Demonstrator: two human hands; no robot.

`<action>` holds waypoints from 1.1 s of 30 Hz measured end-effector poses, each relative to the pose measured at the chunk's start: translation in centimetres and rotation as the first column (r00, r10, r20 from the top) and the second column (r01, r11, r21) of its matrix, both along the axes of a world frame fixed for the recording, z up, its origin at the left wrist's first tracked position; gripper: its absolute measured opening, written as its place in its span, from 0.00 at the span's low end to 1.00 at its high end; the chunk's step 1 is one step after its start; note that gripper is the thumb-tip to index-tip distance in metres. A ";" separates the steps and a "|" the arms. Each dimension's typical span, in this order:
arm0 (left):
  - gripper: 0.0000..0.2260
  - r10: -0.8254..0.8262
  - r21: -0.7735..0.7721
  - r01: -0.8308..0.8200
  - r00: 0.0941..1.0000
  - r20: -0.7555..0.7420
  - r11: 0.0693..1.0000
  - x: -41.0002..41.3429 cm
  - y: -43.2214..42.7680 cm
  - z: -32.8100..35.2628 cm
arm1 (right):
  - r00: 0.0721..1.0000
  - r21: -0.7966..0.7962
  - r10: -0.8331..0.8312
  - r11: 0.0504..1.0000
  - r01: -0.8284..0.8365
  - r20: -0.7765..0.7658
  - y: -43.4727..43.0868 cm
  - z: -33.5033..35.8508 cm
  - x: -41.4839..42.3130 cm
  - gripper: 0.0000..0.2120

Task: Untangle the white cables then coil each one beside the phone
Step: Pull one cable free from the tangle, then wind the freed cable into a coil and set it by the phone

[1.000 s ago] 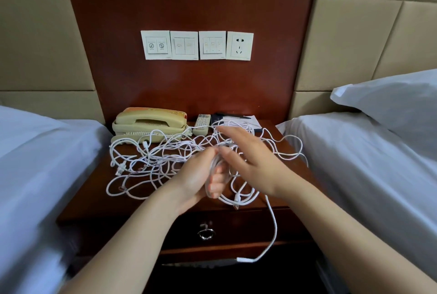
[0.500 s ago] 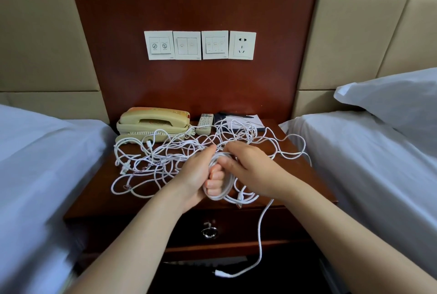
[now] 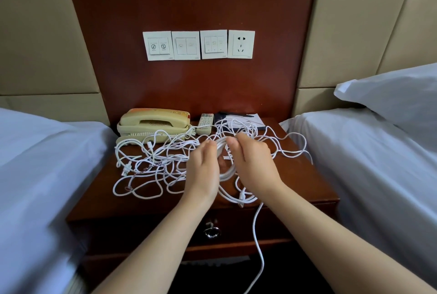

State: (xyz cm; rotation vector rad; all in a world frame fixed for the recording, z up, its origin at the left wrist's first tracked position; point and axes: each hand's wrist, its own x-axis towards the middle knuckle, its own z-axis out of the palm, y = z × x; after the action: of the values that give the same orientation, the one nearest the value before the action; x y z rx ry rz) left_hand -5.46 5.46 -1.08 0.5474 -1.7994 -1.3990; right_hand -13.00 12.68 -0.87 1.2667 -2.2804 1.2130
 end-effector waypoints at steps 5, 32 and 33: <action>0.21 0.055 -0.052 -0.054 0.998 0.025 0.997 -0.6 -0.1 -0.5 | 0.992 -0.186 -0.063 0.979 0.082 0.110 -0.6 -0.5 1.2 0.20; 0.15 0.221 0.288 -0.231 0.973 0.066 0.929 0.2 -6.3 1.2 | 0.893 0.321 0.318 0.922 -0.214 -0.319 -1.5 -0.6 3.0 0.13; 0.16 0.239 0.279 -0.250 0.968 0.074 0.927 0.2 -6.6 1.1 | 0.873 0.305 0.328 0.926 -0.222 -0.360 -1.6 -0.7 3.2 0.14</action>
State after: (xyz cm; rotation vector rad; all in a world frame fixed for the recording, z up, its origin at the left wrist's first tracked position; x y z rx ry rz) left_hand -5.25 -1.09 0.06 0.9246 -1.5024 -1.4881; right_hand -9.81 11.07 -1.54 1.8005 -2.0346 0.6493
